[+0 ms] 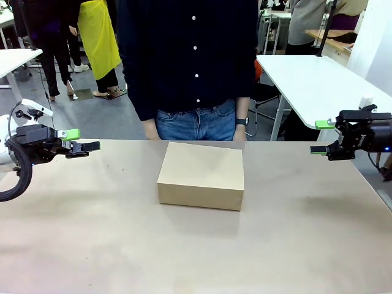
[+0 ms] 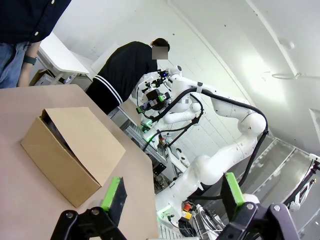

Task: Pack the items into the box.
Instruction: Close the Mailer Box.

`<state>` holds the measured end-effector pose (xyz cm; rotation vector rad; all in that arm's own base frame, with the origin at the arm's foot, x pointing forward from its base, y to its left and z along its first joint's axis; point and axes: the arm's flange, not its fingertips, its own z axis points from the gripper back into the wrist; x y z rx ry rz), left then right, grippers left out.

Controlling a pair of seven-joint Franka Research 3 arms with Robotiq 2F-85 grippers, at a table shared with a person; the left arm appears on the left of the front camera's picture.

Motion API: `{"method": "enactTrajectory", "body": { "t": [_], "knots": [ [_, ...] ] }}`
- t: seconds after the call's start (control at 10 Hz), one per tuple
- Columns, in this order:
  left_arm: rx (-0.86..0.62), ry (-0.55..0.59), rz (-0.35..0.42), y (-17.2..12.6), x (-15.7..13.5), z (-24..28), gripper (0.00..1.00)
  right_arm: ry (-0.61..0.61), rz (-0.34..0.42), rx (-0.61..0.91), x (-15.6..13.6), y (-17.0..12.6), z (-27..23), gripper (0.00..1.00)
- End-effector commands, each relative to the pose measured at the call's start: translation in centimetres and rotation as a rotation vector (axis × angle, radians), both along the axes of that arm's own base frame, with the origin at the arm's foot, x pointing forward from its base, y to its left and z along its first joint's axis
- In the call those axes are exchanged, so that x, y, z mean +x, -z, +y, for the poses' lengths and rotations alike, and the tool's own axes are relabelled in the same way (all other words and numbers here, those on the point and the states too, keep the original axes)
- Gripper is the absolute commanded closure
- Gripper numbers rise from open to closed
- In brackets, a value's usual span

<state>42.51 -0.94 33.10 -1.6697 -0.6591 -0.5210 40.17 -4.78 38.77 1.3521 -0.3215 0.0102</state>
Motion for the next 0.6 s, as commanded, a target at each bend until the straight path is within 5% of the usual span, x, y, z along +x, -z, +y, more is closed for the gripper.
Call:
{"method": "enactTrajectory", "body": {
  "t": [0.0, 0.5],
  "knots": [
    [0.001, -0.008, -0.015, -0.09, -0.47, 0.00, 0.00, -0.007, -0.017, 0.005, 0.00, -0.11, -0.05, 0.00],
    [0.001, -0.008, -0.015, -0.09, -0.47, 0.00, 0.00, -0.007, -0.017, 0.005, 0.00, -0.11, -0.05, 0.00]
  ]
}}
